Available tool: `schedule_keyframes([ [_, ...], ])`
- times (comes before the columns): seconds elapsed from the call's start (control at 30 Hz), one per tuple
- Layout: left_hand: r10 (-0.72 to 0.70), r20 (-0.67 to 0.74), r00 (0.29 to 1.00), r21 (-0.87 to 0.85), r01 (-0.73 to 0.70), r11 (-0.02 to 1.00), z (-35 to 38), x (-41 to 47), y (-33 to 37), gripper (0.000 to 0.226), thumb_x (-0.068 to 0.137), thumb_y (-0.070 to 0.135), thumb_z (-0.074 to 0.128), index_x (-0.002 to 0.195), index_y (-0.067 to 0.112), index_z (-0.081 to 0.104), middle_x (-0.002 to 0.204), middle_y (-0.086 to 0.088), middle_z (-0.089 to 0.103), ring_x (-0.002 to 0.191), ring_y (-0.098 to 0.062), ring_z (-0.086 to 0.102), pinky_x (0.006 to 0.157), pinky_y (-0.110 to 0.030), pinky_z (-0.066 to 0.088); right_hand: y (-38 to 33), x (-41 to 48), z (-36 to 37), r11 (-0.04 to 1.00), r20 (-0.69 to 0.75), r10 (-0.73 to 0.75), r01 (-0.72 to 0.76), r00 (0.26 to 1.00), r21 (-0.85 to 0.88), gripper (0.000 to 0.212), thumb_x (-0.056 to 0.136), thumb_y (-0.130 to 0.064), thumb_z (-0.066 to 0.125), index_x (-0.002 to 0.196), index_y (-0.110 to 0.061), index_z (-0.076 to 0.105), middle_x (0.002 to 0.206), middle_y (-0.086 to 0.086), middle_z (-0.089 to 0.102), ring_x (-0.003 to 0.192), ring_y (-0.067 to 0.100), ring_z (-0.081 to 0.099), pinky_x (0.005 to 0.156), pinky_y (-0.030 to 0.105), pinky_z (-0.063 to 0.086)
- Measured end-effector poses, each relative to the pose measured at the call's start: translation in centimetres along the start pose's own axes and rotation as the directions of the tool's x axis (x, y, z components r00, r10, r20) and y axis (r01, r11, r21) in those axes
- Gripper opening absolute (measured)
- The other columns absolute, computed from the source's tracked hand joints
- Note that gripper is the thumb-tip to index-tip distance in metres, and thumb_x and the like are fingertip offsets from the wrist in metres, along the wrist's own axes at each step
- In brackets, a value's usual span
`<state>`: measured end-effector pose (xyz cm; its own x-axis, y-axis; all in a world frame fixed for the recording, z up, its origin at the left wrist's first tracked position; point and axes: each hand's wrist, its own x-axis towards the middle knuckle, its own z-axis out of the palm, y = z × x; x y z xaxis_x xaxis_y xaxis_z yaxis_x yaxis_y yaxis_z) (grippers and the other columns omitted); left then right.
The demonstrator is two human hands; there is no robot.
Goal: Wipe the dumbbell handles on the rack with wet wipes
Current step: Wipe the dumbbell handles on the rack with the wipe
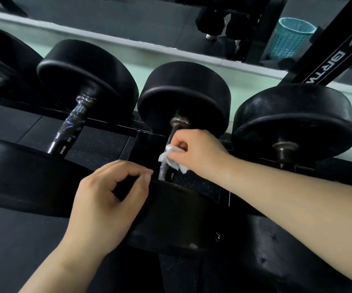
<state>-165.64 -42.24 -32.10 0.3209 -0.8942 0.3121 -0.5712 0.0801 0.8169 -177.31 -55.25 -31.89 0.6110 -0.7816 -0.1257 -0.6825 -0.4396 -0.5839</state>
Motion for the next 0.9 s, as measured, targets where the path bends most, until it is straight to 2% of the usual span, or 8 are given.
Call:
schedule_keyframes([
  [0.07, 0.004, 0.000, 1.000, -0.003, -0.004, 1.000, -0.1, 0.0, 0.0, 0.013, 0.073, 0.037, 0.046, 0.071, 0.038, 0.059, 0.091, 0.027, 0.060, 0.080, 0.016, 0.056, 0.068, 0.004, 0.036, -0.2, 0.0, -0.2, 0.993, 0.014, -0.101, 0.101, 0.995, -0.063, 0.010, 0.081, -0.018, 0.056, 0.077, -0.014, 0.064, 0.076, -0.003, 0.063, 0.072, 0.010, 0.056, 0.064, 0.021, 0.043],
  [0.2, 0.014, 0.009, 1.000, 0.005, -0.014, 1.000, -0.1, 0.0, -0.1, 0.013, 0.072, 0.036, 0.046, 0.071, 0.040, 0.058, 0.090, 0.027, 0.060, 0.079, 0.016, 0.056, 0.068, 0.004, 0.035, -0.7, -0.6, 0.1, 0.945, 0.373, -0.246, 0.306, 0.894, -0.111, 0.012, 0.082, -0.013, 0.058, 0.086, -0.013, 0.069, 0.065, -0.018, 0.044, 0.066, 0.000, 0.044, 0.065, 0.014, 0.037],
  [0.27, 0.014, 0.008, 1.000, 0.001, -0.014, 1.000, -0.1, 0.0, -0.1, 0.013, 0.072, 0.035, 0.046, 0.072, 0.040, 0.058, 0.091, 0.028, 0.060, 0.079, 0.016, 0.056, 0.069, 0.005, 0.035, -0.5, -0.3, -0.1, 0.940, 0.338, -0.255, 0.314, 0.906, -0.133, 0.015, 0.082, -0.012, 0.057, 0.089, -0.013, 0.070, 0.066, -0.017, 0.046, 0.065, 0.000, 0.043, 0.065, 0.013, 0.037],
  [0.4, 0.022, 0.004, 1.000, -0.011, -0.022, 1.000, -0.1, 0.0, -0.1, 0.012, 0.073, 0.036, 0.047, 0.073, 0.039, 0.058, 0.094, 0.027, 0.059, 0.081, 0.017, 0.055, 0.070, 0.005, 0.035, -0.1, 0.2, -0.8, 0.959, 0.079, -0.205, 0.216, 0.976, -0.185, 0.017, 0.081, -0.010, 0.052, 0.083, -0.006, 0.069, 0.069, -0.009, 0.051, 0.070, 0.009, 0.051, 0.063, 0.018, 0.039],
  [0.5, 0.032, 0.008, 0.999, 0.004, -0.032, 0.999, -0.2, 0.0, -0.2, 0.012, 0.073, 0.035, 0.046, 0.072, 0.041, 0.057, 0.093, 0.027, 0.060, 0.080, 0.017, 0.056, 0.069, 0.004, 0.035, -0.6, -0.4, -0.2, 0.936, 0.247, -0.275, 0.318, 0.929, -0.154, 0.014, 0.081, -0.009, 0.056, 0.083, -0.009, 0.069, 0.068, -0.014, 0.046, 0.065, 0.001, 0.045, 0.063, 0.010, 0.037],
  [0.57, 0.030, 0.012, 0.999, 0.009, -0.030, 0.999, -0.2, 0.1, -0.3, 0.013, 0.073, 0.035, 0.046, 0.072, 0.040, 0.058, 0.092, 0.026, 0.060, 0.079, 0.015, 0.056, 0.068, 0.003, 0.036, -0.8, -0.4, 0.0, 0.918, 0.331, -0.287, 0.357, 0.899, -0.172, 0.014, 0.082, -0.011, 0.057, 0.088, -0.010, 0.070, 0.072, -0.013, 0.046, 0.072, 0.002, 0.044, 0.070, 0.017, 0.039],
  [0.73, 0.037, 0.002, 0.999, -0.003, -0.037, 0.999, -0.2, 0.1, -0.2, 0.012, 0.074, 0.036, 0.047, 0.073, 0.039, 0.058, 0.094, 0.027, 0.059, 0.080, 0.017, 0.056, 0.069, 0.004, 0.035, 0.1, 0.6, -1.1, 0.973, -0.025, -0.164, 0.157, 0.986, -0.170, 0.018, 0.083, -0.015, 0.054, 0.087, -0.010, 0.071, 0.075, -0.007, 0.052, 0.079, 0.014, 0.053, 0.070, 0.026, 0.041],
  [0.9, 0.056, 0.017, 0.998, -0.002, -0.056, 0.998, -0.2, 0.2, -0.3, 0.012, 0.075, 0.034, 0.047, 0.073, 0.041, 0.057, 0.092, 0.026, 0.060, 0.079, 0.016, 0.056, 0.068, 0.004, 0.036, -0.3, -0.2, 0.0, 0.948, 0.224, -0.238, 0.276, 0.945, -0.157, 0.013, 0.081, -0.014, 0.056, 0.078, -0.013, 0.069, 0.066, -0.015, 0.050, 0.065, -0.001, 0.047, 0.063, 0.014, 0.038],
])
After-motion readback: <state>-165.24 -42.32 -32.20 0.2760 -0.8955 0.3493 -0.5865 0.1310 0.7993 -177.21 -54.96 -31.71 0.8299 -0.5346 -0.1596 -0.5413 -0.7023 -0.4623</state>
